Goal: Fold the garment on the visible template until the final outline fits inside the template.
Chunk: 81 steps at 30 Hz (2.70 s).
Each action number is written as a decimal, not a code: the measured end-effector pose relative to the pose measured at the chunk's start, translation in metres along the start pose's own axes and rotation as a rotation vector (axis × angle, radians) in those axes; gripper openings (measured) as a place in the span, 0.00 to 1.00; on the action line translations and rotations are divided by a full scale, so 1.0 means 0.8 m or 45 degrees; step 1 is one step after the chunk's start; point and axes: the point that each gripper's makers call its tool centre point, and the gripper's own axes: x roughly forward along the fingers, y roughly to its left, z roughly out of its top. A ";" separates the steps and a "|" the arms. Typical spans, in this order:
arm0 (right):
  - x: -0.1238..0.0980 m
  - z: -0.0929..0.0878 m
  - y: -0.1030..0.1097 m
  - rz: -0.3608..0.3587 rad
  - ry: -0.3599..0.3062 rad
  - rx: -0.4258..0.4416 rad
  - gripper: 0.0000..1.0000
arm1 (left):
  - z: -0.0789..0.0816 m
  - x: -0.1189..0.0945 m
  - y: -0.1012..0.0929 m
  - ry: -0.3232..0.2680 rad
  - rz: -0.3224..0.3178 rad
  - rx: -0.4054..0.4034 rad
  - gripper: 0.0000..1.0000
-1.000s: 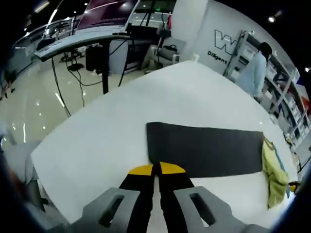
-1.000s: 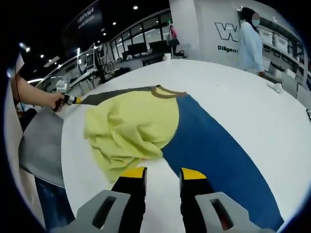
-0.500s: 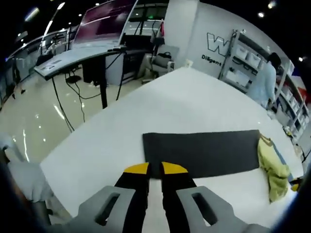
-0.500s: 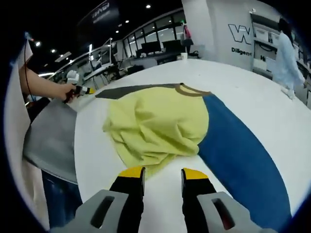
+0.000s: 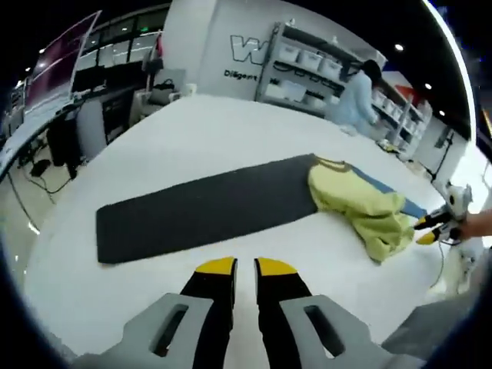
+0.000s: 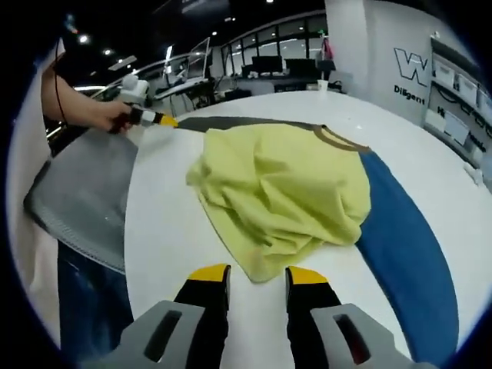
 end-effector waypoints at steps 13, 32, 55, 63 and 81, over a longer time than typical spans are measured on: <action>0.012 -0.005 0.007 -0.007 0.049 -0.123 0.16 | -0.034 0.057 -0.159 0.170 -0.479 0.493 0.19; 0.018 -0.002 0.000 -0.073 0.046 -0.149 0.00 | -0.059 0.104 -0.203 0.257 -0.489 0.760 0.04; -0.053 0.063 0.068 0.130 -0.123 -0.083 0.00 | -0.009 0.006 -0.209 0.177 -0.610 0.641 0.00; -0.077 0.094 0.074 0.122 -0.183 -0.111 0.00 | 0.009 -0.018 -0.215 0.143 -0.622 0.600 0.00; -0.036 0.118 -0.035 -0.056 -0.155 -0.067 0.00 | 0.063 0.071 -0.206 0.113 -0.543 0.512 0.01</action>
